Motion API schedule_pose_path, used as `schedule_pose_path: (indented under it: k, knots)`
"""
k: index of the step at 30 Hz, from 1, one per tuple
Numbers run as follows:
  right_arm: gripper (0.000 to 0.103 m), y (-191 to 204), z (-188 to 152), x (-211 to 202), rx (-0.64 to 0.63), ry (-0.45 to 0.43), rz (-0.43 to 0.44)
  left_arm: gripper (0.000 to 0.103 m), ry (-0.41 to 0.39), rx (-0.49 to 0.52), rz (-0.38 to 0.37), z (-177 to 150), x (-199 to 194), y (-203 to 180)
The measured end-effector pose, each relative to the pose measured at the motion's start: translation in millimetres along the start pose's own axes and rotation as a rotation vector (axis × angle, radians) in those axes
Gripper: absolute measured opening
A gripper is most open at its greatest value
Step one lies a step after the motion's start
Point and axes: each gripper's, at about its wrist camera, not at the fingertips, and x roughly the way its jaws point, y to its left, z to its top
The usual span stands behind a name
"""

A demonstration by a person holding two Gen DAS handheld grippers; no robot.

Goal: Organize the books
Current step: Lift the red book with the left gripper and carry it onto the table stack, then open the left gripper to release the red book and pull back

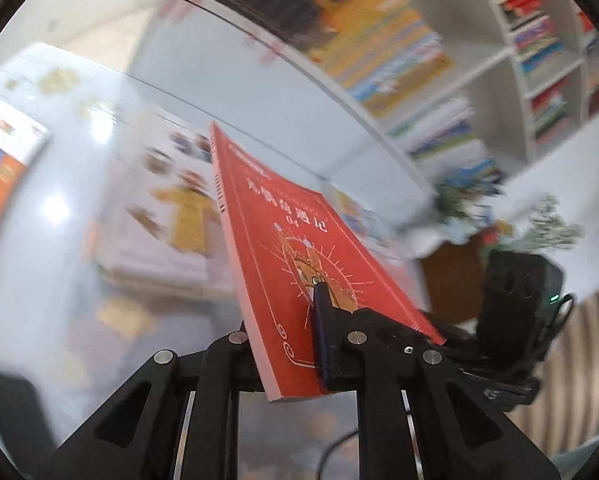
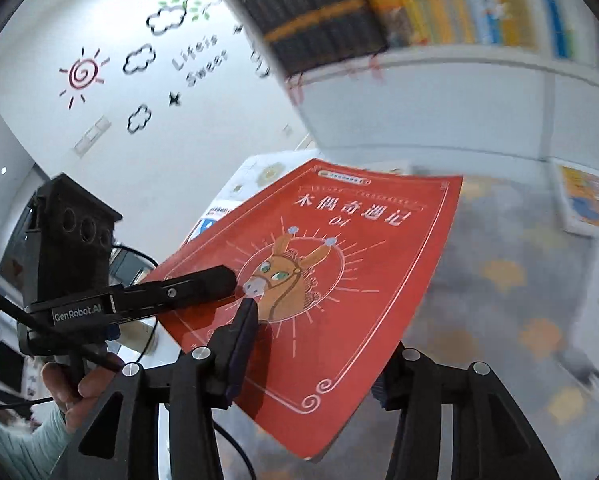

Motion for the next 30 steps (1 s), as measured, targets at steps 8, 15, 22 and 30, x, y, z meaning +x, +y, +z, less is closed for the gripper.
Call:
schedule_pose_path:
  k: [8, 15, 22, 30]
  knots:
    - [0.048, -20.2, 39.8, 101.4, 0.021, 0.124, -0.027, 0.018, 0.036, -0.086, 0.1, 39.9, 50.0, 67.0]
    - [0.048, -40.2, 52.5, 130.0, 0.006, 0.177, -0.124, 0.021, 0.079, -0.11, 0.245, 45.6, 53.8, 93.9]
    - [0.048, -53.8, 52.2, 133.3, 0.053, 0.193, -0.14, 0.021, 0.087, -0.044, 0.355, 32.0, 52.8, 82.4]
    - [0.052, -52.4, 28.0, 105.2, -0.002, 0.215, -0.218, 0.021, 0.097, -0.023, 0.414, -7.2, 28.7, 66.7]
